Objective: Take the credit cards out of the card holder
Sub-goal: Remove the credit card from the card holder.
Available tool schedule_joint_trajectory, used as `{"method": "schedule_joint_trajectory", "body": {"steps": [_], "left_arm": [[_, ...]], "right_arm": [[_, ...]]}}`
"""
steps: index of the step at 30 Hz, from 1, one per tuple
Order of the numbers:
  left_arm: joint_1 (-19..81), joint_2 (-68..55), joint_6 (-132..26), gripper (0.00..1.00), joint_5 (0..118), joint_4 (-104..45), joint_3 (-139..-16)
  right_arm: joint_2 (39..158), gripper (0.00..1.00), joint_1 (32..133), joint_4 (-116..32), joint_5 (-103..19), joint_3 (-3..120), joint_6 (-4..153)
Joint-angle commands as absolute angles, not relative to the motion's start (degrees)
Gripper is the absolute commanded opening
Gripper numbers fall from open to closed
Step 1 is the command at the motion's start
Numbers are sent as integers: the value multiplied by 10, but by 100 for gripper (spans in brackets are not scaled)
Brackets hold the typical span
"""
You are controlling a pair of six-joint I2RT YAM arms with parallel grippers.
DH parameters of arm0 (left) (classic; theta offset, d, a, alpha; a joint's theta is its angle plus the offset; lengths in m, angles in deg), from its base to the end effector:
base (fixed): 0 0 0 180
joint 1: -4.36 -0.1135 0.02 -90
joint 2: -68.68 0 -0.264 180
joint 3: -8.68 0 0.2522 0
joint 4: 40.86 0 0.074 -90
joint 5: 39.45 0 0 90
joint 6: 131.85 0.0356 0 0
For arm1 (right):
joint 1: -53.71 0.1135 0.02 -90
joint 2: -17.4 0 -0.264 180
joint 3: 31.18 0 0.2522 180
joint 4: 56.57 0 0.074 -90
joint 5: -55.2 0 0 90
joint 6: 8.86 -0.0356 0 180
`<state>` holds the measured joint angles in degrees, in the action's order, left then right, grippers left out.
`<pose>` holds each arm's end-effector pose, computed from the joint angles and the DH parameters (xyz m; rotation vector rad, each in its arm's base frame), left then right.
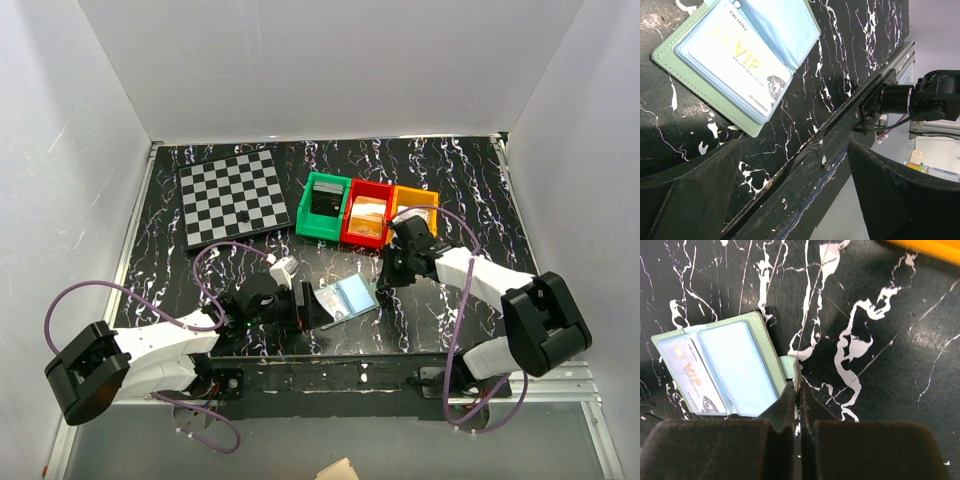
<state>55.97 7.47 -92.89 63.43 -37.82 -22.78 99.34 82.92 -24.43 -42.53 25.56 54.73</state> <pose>0.1200 -0.1642 0.1609 0.1605 2.4115 -1.1972 0.2335 0.1360 0.1755 -0.1172 2.6489 0.5208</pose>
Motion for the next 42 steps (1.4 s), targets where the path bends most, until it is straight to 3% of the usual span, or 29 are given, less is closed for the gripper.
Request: {"method": "schedule_joint_trajectory", "body": {"steps": [1,12,13,16,19,25,32,42], "left_arm": [[562,85,-925,88,625,-373,-227],[562,79,-921,88,616,-365,-238],[562,80,-919,88,613,-359,-242],[562,96,-911,88,598,-333,-256],[561,113,-907,88,588,-317,-270],[559,92,-928,87,580,-367,-290],[545,-5,-951,68,584,-400,-323],[532,-53,-972,55,569,-407,-318]], "right_arm": [[949,1,826,-263,-431,219,538],[896,2,826,-254,-437,173,527],[889,5,826,-250,-437,176,527],[862,30,826,-220,-427,192,525],[817,38,828,-197,-428,215,523],[781,36,847,-263,-511,219,499],[855,33,870,-366,-607,211,459],[947,36,904,-422,-616,211,418]]}}
